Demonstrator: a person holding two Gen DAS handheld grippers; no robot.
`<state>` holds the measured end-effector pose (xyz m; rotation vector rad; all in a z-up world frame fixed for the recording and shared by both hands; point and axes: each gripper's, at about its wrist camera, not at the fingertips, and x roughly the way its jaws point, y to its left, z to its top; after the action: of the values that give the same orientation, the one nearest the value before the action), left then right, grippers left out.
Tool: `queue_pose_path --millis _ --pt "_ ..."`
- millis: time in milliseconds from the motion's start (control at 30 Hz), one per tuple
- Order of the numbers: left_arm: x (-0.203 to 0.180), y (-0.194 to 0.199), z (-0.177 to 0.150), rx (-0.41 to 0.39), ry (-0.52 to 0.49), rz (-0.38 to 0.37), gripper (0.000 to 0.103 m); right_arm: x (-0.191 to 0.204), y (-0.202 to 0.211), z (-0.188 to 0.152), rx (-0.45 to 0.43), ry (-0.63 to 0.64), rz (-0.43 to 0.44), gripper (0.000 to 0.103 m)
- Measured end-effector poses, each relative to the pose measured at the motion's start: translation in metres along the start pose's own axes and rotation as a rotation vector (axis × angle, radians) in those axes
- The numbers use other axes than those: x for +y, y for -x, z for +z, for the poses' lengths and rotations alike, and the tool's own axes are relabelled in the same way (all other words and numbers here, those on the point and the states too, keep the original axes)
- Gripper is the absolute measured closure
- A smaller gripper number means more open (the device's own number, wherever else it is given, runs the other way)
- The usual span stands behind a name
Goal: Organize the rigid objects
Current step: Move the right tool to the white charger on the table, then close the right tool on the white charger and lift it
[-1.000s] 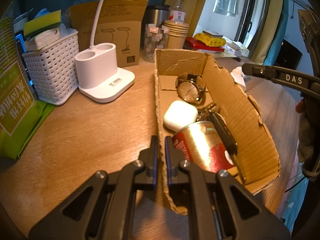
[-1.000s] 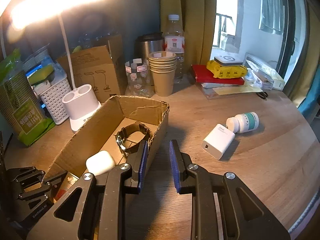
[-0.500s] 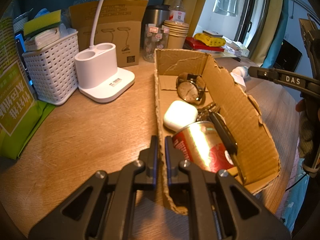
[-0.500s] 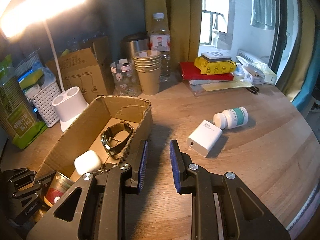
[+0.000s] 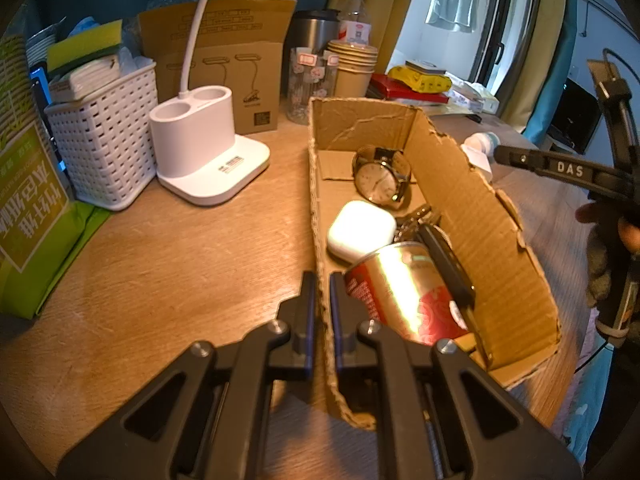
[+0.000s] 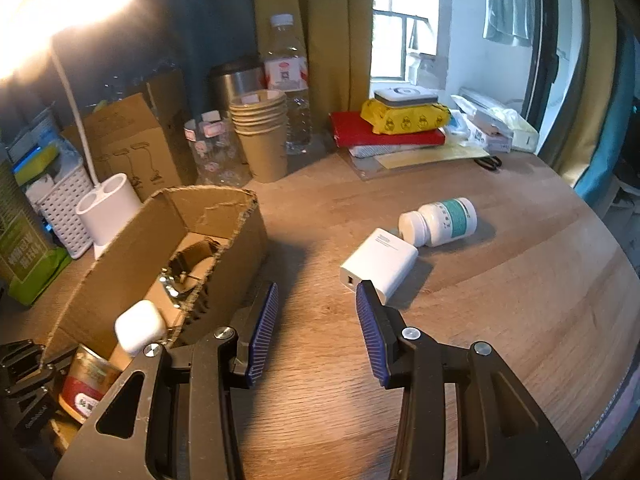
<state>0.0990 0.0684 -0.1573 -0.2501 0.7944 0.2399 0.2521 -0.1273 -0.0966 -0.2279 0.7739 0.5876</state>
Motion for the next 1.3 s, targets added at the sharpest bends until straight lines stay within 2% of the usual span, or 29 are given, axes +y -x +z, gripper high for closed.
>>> queue_pose_path --millis 233,267,300,333,767,1300 --pt "0.0 0.0 0.0 0.0 0.0 0.0 0.094 -0.014 -0.013 -0.004 0.016 -0.024 -0.023 0.058" --pt "0.0 0.0 0.0 0.0 0.0 0.0 0.094 -0.015 -0.016 -0.004 0.015 -0.026 -0.023 0.053" --pt "0.0 0.0 0.0 0.0 0.001 0.0 0.094 -0.016 -0.018 -0.003 0.013 -0.03 -0.021 0.04" --pt "0.0 0.0 0.0 0.0 0.001 0.0 0.094 -0.016 -0.022 -0.002 0.012 -0.032 -0.02 0.035" --pt "0.003 -0.001 0.0 -0.001 0.003 0.0 0.094 -0.036 -0.069 0.013 0.076 -0.103 -0.103 0.035" --pt "0.003 -0.001 -0.001 -0.001 0.003 0.0 0.094 -0.039 -0.093 0.015 0.122 -0.124 -0.133 0.035"
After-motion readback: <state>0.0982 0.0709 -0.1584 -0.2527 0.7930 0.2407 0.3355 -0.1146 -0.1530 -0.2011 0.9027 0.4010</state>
